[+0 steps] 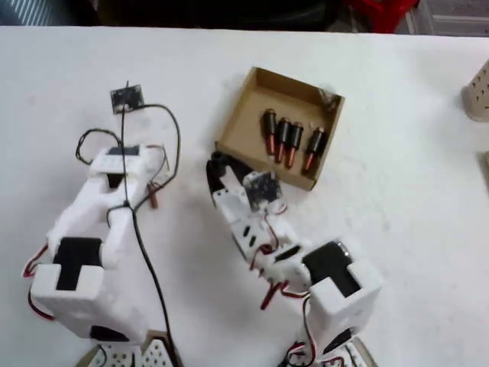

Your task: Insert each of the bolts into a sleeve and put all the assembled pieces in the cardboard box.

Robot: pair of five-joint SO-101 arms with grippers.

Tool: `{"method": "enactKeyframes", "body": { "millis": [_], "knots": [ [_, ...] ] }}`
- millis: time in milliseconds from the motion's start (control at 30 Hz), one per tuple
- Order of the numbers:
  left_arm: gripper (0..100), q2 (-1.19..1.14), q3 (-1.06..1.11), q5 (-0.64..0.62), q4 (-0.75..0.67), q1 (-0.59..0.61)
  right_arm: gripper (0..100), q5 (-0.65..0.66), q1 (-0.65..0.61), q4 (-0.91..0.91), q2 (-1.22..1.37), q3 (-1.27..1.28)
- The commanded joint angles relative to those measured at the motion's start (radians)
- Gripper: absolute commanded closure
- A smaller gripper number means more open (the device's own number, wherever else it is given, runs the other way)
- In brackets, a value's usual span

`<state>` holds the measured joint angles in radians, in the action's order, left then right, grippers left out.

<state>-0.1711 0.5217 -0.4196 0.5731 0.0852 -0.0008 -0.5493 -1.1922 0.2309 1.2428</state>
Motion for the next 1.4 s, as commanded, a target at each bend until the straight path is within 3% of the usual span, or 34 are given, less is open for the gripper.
{"method": "enactKeyframes", "body": {
  "millis": [0, 433, 767, 1033, 1367],
  "knots": [
    [98, 0.044, -0.008, 0.009, -0.023, 0.004, 98.2, -0.008, 0.013, -0.104, -0.035, 0.069],
    [98, 0.044, -0.008, 0.009, -0.023, -0.001, 98.2, -0.008, 0.008, -0.282, -0.202, 0.445],
    [98, 0.059, -0.014, 0.009, -0.023, -0.022, 98.2, -0.009, -0.015, -0.275, -0.165, 0.440],
    [98, 0.430, 0.169, 0.011, -0.020, -0.058, 98.2, -0.009, -0.015, -0.275, -0.124, 0.427],
    [98, 0.829, 0.456, 0.015, -0.224, -0.189, 98.2, -0.008, -0.015, -0.272, -0.111, 0.425]
  ]
}}
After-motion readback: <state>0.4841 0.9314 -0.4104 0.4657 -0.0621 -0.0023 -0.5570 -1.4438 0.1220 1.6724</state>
